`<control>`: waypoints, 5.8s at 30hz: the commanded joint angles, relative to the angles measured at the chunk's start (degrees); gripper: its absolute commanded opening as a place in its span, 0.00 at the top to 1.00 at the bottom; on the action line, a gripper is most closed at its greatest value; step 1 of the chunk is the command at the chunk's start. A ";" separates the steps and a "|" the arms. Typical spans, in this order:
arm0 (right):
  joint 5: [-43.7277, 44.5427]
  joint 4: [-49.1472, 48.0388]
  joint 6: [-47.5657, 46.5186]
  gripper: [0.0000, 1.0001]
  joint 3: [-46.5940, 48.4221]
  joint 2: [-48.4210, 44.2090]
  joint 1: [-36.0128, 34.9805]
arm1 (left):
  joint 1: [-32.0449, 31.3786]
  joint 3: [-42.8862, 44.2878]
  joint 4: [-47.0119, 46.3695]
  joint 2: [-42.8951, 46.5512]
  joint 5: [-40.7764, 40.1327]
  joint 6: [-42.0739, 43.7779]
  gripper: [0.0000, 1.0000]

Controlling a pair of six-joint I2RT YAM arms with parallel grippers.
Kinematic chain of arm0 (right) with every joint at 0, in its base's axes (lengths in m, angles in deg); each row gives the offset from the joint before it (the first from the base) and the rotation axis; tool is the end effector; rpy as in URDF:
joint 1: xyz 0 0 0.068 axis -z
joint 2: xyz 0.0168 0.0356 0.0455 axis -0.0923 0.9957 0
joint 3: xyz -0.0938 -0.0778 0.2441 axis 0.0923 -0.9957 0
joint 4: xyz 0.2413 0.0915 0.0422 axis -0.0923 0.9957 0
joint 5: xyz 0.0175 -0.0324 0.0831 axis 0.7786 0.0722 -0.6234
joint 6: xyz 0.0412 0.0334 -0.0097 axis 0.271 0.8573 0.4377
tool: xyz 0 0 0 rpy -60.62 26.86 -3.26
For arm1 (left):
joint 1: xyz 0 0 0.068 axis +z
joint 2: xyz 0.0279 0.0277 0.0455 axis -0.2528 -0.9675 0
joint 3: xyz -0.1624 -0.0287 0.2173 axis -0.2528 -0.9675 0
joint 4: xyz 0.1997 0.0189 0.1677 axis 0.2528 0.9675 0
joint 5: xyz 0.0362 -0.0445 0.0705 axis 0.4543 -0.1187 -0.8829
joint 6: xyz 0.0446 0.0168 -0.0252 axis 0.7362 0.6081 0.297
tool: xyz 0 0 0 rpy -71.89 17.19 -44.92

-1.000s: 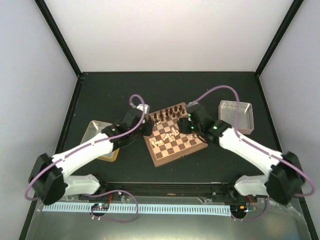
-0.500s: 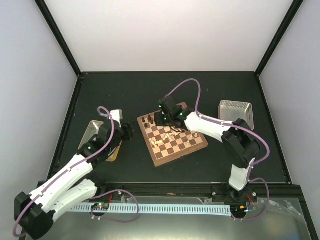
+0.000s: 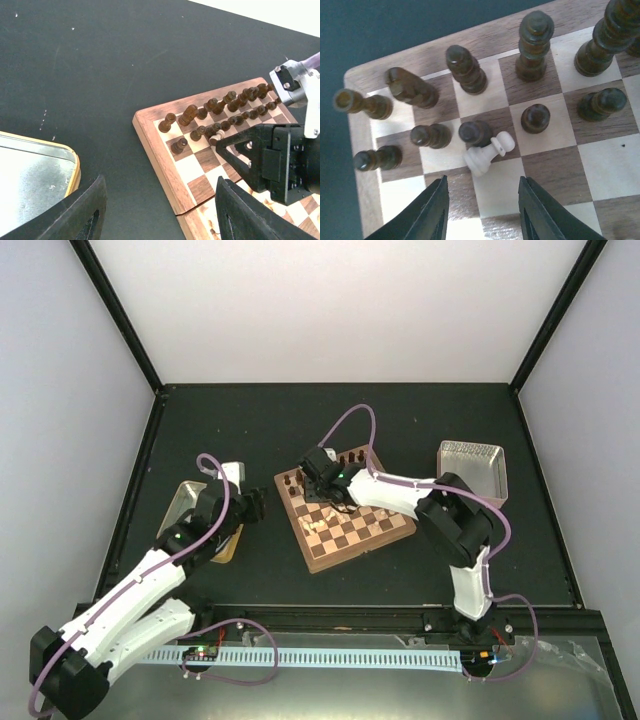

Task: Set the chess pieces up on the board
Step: Pick up the chess piece from the chessboard, then place the chess piece on the chessboard.

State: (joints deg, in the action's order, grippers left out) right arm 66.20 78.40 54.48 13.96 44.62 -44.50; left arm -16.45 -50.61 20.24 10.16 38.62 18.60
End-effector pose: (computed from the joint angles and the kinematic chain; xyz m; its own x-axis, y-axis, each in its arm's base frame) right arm 0.2718 0.3119 0.1753 -0.8635 -0.0264 -0.5037 -0.1669 0.9573 0.2359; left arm 0.1561 -0.0856 0.2476 -0.5784 -0.2389 -0.7800 0.0648 0.9397 -0.3359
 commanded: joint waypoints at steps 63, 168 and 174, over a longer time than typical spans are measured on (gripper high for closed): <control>-7.05 -0.70 -8.36 0.97 -5.86 -4.72 0.07 | 2.00 -3.84 -1.70 1.70 11.89 -0.78 0.38; -5.47 -8.90 6.43 0.28 -54.94 -64.98 27.48 | -22.44 38.68 -6.40 -64.41 21.28 11.97 0.73; -6.74 -8.27 5.63 0.28 -53.64 -64.99 27.48 | -22.03 37.28 -6.92 -60.29 21.27 11.27 0.72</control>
State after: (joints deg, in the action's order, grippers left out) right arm 60.80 69.40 61.45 -40.71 -19.69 -17.42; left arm -38.72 -14.02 13.77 -53.73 58.86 29.75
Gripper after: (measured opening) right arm 0.719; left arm 0.270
